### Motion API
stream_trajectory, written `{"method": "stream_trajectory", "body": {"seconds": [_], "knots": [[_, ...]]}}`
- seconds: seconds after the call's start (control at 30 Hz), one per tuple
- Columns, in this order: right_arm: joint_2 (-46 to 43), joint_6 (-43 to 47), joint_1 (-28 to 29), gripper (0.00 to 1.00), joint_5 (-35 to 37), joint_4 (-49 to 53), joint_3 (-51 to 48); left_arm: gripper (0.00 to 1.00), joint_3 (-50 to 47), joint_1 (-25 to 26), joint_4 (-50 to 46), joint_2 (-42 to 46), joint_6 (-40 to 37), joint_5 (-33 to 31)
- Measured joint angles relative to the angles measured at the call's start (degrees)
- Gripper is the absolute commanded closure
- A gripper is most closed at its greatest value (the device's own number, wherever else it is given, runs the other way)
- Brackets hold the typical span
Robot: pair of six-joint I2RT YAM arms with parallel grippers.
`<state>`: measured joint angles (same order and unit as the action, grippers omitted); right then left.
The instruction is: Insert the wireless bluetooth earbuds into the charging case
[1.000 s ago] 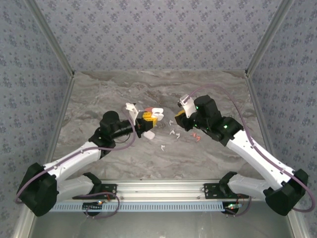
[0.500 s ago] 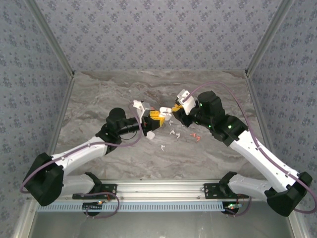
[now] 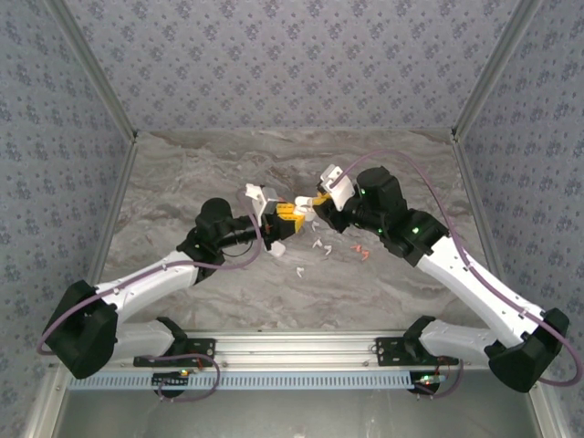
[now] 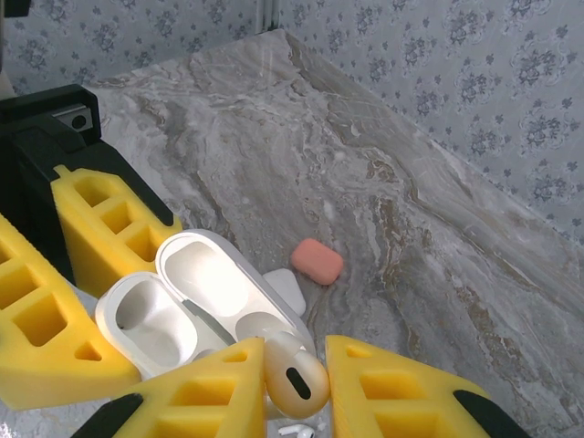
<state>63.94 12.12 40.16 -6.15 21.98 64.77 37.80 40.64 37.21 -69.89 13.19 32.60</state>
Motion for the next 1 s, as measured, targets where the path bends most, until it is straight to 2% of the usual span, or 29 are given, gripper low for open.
{"method": "stream_trajectory", "body": {"seconds": [0.37, 0.77, 0.9, 1.0], "knots": [[0.2, 0.4, 0.0, 0.77, 0.1, 0.0, -0.5, 1.0, 0.0, 0.0, 0.0, 0.0, 0.0, 0.0], [-0.3, 0.4, -0.2, 0.76, -3.6, -0.4, -1.3, 1.0, 0.0, 0.3, 0.6, 0.0, 1.1, 0.0], [-0.5, -0.7, -1.9, 0.73, -7.1, -0.4, -1.3, 1.0, 0.0, 0.3, 1.4, 0.0, 1.5, 0.0], [-0.7, -2.4, -3.6, 0.64, -10.4, -0.4, -1.3, 1.0, 0.0, 0.3, 2.0, 0.0, 1.5, 0.0]]}}
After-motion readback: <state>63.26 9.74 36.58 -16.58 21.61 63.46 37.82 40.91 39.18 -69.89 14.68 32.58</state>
